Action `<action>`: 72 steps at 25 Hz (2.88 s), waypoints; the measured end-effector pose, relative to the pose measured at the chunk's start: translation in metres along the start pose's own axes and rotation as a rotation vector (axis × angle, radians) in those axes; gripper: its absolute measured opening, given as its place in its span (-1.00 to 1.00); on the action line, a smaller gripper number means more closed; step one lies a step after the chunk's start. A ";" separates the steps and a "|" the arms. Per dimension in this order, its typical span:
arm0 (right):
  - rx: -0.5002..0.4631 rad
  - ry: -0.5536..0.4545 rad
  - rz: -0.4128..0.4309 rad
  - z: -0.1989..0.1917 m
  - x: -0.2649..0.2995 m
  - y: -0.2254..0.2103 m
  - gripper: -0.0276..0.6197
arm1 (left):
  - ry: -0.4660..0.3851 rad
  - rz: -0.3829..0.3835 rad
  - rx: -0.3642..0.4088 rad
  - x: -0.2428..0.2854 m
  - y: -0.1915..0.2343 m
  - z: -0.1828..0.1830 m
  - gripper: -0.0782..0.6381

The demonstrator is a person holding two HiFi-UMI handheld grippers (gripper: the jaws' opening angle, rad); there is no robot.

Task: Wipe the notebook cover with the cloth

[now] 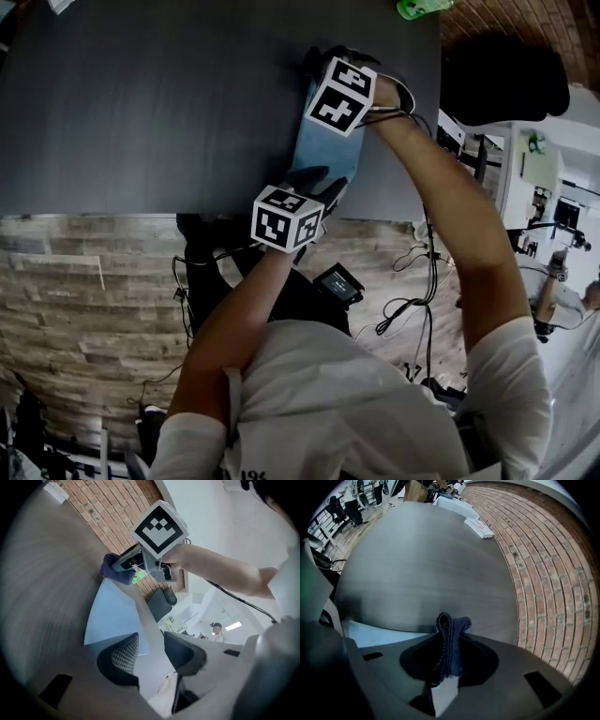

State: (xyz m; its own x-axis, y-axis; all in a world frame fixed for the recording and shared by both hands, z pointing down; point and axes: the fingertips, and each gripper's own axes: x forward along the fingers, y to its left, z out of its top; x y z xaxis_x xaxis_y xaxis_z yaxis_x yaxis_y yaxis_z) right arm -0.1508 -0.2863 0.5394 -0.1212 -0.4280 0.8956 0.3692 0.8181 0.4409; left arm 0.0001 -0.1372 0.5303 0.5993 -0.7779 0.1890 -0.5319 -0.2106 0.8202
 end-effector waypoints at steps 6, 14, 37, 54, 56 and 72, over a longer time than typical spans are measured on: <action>-0.049 0.029 0.033 -0.005 0.007 0.021 -0.60 | 0.024 0.031 -0.096 0.008 0.009 0.004 -0.22; -0.077 0.004 0.110 -0.001 -0.003 0.051 -0.60 | 0.035 0.054 -0.121 0.009 0.014 0.007 -0.19; -0.030 -0.056 0.255 -0.006 -0.034 0.106 -0.60 | 0.069 0.023 -0.033 -0.008 -0.001 0.001 -0.12; -0.046 -0.054 0.317 -0.007 -0.051 0.140 -0.60 | -0.051 0.030 -0.084 -0.079 0.008 0.001 -0.33; -0.049 -0.053 0.325 -0.007 -0.054 0.144 -0.60 | -0.060 0.032 -0.081 -0.082 0.008 0.003 -0.38; -0.036 -0.064 0.388 -0.010 -0.071 0.177 -0.60 | -0.083 0.083 -0.086 -0.102 0.020 0.004 -0.65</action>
State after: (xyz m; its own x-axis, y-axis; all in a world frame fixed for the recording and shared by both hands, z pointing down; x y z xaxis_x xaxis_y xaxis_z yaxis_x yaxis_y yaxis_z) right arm -0.0676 -0.1153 0.5535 -0.0233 -0.0642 0.9977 0.4304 0.9001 0.0680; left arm -0.0741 -0.0643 0.5248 0.5020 -0.8375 0.2159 -0.5223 -0.0946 0.8475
